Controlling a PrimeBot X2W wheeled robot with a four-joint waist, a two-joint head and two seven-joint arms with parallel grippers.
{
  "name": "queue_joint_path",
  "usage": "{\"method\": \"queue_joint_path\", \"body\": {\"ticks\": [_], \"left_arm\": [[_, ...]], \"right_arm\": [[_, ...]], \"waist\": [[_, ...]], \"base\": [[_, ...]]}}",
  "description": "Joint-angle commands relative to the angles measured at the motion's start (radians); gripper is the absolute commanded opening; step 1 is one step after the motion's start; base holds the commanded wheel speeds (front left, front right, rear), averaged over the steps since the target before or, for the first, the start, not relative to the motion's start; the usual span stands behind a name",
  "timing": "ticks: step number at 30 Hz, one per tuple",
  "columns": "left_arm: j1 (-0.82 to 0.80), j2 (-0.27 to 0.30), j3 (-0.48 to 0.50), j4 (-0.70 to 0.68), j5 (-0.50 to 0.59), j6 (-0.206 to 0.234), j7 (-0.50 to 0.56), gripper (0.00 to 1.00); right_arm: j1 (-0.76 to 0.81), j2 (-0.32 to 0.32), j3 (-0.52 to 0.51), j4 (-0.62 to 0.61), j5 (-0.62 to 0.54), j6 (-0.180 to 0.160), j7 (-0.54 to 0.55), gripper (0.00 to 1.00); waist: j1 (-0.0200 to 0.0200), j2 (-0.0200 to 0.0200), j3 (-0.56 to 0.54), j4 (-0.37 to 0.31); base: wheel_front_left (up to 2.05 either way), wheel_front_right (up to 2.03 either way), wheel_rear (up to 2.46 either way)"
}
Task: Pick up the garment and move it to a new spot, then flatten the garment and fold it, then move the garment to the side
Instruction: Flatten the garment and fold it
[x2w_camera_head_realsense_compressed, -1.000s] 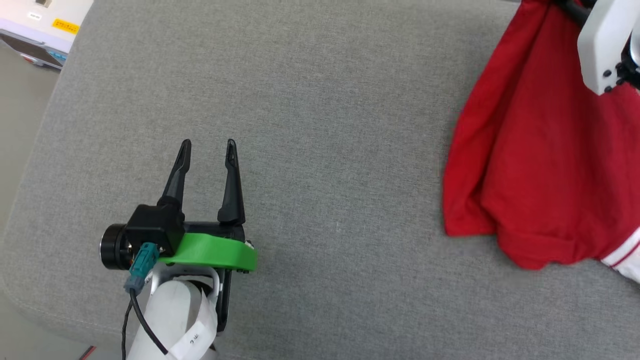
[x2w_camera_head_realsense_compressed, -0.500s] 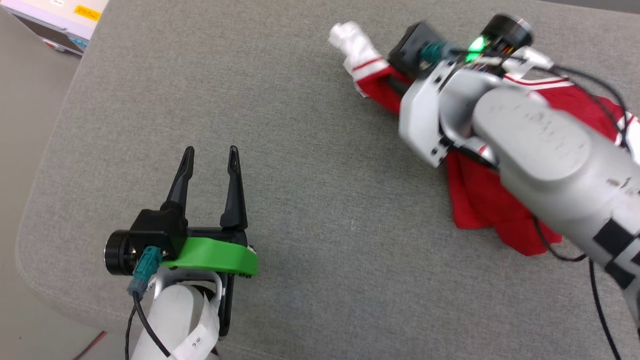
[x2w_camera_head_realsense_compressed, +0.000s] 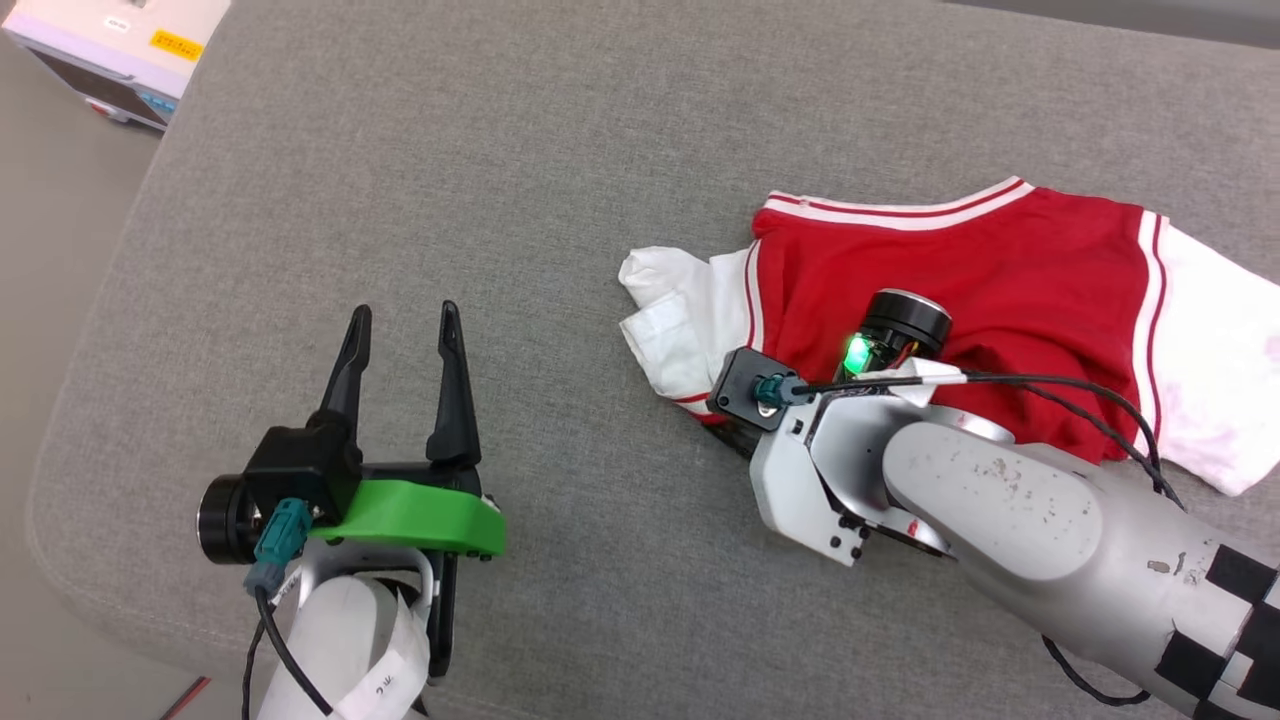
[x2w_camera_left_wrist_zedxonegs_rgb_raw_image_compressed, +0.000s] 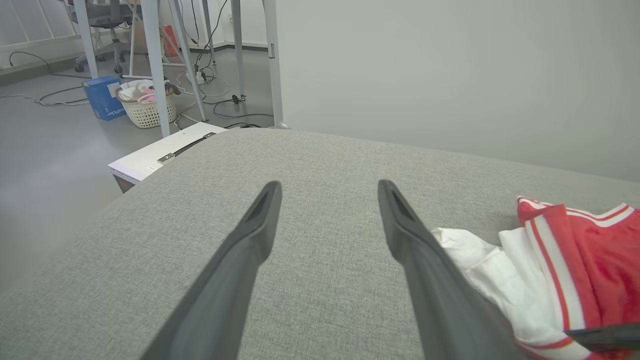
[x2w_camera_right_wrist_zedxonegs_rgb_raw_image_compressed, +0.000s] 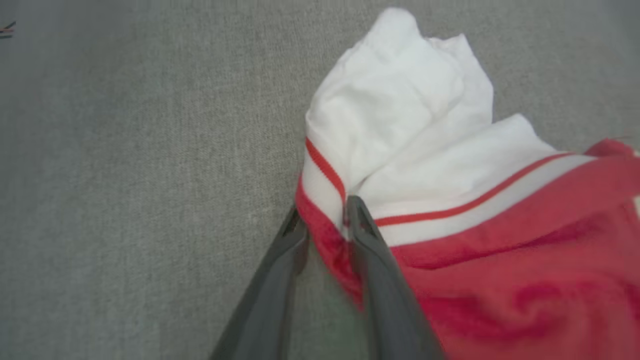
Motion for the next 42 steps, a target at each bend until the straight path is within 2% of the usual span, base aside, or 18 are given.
{"method": "queue_joint_path", "body": {"ticks": [1,6,7,12,18,27,31,35,39,42], "left_arm": [[0.011,-0.003,0.005,0.004,0.011,0.001,-0.006,1.00],[0.024,-0.003,0.025,0.009,0.031,-0.007,-0.006,1.00],[0.039,-0.003,0.041,0.011,0.046,-0.015,-0.006,1.00],[0.067,-0.003,0.076,0.011,0.069,-0.029,-0.006,1.00],[0.078,0.010,0.124,0.005,0.099,-0.062,-0.006,1.00],[-0.029,0.092,0.144,0.045,0.102,-0.134,-0.006,1.00],[-0.123,0.154,0.095,0.117,0.063,-0.157,0.000,1.00],[-0.242,0.232,0.008,0.162,0.001,-0.162,0.074,1.00],[-0.358,0.323,-0.118,0.182,-0.108,-0.162,0.204,1.00],[-0.445,0.383,-0.212,0.200,-0.214,-0.162,0.338,1.00]], "right_arm": [[0.005,-0.011,0.003,-0.002,0.008,-0.001,-0.036,1.00],[-0.002,-0.027,0.001,-0.011,0.039,-0.001,-0.180,1.00],[0.024,-0.047,-0.041,-0.016,0.047,-0.001,-0.267,1.00],[0.115,-0.077,-0.181,-0.025,0.017,-0.001,-0.379,1.00],[0.288,-0.081,-0.440,-0.044,-0.078,-0.001,-0.451,1.00],[0.573,-0.002,-0.871,-0.167,-0.285,-0.001,-0.477,1.00],[0.669,0.041,-0.991,-0.233,-0.353,-0.001,-0.468,1.00],[0.736,0.073,-1.061,-0.302,-0.398,-0.001,-0.442,1.00],[0.776,0.100,-1.108,-0.365,-0.427,-0.001,-0.421,1.00],[0.793,0.113,-1.123,-0.400,-0.440,-0.001,-0.406,1.00]], "waist": [[0.0000,0.0000,-0.018,-0.017],[0.0000,0.0000,-0.059,-0.045],[0.0000,0.0000,-0.090,-0.062],[0.0000,0.0000,-0.139,-0.096],[0.0000,0.0000,-0.182,-0.139],[0.0000,0.0000,-0.191,-0.181],[0.0000,0.0000,-0.182,-0.197],[0.0000,0.0000,-0.167,-0.215],[0.0000,0.0000,-0.147,-0.234],[0.0000,0.0000,-0.127,-0.249]], "base": [[0.00,0.00,0.00],[0.00,0.00,0.00],[0.00,0.00,0.00],[0.00,0.00,0.00],[0.00,0.00,0.00],[0.00,0.00,0.00],[0.00,0.00,0.00],[0.00,0.00,0.00],[0.00,0.00,0.00],[0.00,0.00,0.00]]}}
